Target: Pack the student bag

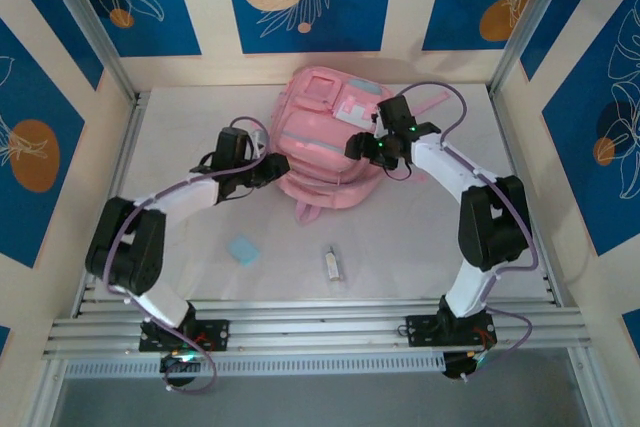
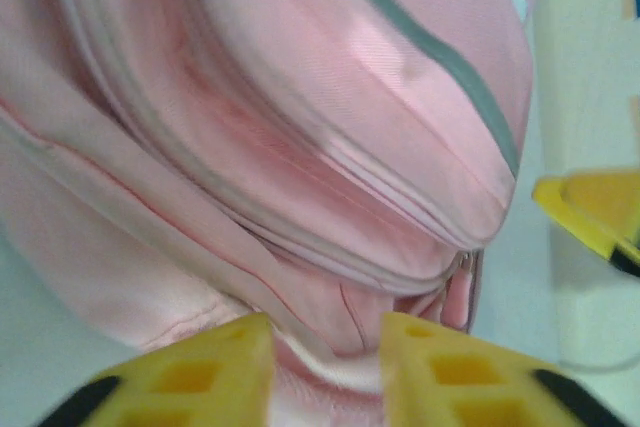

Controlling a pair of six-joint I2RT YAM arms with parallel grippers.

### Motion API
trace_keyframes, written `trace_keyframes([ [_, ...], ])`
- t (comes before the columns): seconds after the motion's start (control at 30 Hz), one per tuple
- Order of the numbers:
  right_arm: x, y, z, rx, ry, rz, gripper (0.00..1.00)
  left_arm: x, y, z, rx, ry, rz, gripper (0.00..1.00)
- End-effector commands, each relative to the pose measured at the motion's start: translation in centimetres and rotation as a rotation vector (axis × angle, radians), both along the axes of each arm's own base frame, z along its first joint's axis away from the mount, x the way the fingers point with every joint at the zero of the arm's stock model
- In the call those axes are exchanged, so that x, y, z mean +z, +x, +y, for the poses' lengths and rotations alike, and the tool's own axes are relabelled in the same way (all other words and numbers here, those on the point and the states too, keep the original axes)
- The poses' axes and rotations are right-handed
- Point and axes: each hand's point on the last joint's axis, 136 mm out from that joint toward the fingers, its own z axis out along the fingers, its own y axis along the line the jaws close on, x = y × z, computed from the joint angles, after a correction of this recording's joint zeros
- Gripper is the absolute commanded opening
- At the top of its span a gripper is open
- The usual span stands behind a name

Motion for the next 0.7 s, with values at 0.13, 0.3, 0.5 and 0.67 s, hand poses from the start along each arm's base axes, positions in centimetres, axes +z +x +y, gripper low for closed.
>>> trace_keyframes([
  [0.13, -0.1, 1.9, 4.4, 0.037, 0.132, -0.010, 0.56, 1.8, -3.5, -0.8, -0.190, 0.285, -0.143, 0.51],
  [0.3, -0.6, 2.2, 4.9, -0.007, 0.206, 0.033, 0.22, 0.6, -4.2, -5.7, -0.292, 0.313, -0.150, 0.54],
  [0.5, 1.1, 2.1, 5.9, -0.050, 0.323, 0.029, 0.00, -2.0, -3.8, -8.5, -0.312, 0.403, -0.140, 0.56],
  [0.67, 2.2, 1.7, 6.2, -0.064, 0.379, 0.025, 0.00, -2.2, -2.4, -8.6, -0.276, 0.473, -0.172, 0.55],
])
